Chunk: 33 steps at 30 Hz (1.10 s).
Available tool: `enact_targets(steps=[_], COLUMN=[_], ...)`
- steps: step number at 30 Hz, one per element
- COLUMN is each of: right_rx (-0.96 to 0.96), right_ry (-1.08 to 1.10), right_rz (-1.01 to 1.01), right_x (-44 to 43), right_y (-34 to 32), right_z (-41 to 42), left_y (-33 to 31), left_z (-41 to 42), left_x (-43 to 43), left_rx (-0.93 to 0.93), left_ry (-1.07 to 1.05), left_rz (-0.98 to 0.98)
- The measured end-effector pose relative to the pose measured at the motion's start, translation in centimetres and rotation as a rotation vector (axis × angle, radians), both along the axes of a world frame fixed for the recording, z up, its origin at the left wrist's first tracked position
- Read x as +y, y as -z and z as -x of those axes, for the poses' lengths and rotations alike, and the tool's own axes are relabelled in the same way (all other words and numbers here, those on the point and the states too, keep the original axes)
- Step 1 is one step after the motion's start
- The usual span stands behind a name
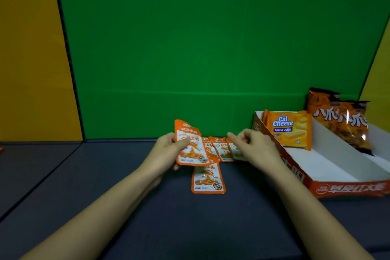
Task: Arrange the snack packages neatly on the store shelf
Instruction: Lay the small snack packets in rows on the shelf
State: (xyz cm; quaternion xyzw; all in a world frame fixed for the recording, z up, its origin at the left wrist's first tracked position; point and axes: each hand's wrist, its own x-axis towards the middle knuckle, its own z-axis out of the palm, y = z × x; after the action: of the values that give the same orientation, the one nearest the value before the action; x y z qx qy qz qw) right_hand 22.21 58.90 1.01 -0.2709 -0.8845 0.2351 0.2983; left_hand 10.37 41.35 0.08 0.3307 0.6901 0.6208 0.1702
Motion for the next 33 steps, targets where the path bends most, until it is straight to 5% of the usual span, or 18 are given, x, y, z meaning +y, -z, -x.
enact_targets(steps=[4, 13, 25, 33], right_rx=[0.044, 0.051, -0.029, -0.133], right_ry=[-0.005, -0.055, -0.115, -0.326], right_rz=[-0.083, -0.18, -0.243, -0.361], right_x=[0.0, 0.6, 1.6, -2.4], right_y=[-0.9, -0.8, -0.6, -0.1], right_z=[-2.4, -5.2, -5.0, -2.7], left_y=[0.0, 0.9, 1.1, -1.4], left_z=[-2.8, -5.2, -5.7, -2.9], left_x=[3.4, 7.1, 6.7, -1.9], left_rx=[0.194, 0.718, 1.036, 1.218], left_ry=[0.043, -0.175, -0.223, -0.423], left_rz=[0.108, 0.719, 0.949, 0.877])
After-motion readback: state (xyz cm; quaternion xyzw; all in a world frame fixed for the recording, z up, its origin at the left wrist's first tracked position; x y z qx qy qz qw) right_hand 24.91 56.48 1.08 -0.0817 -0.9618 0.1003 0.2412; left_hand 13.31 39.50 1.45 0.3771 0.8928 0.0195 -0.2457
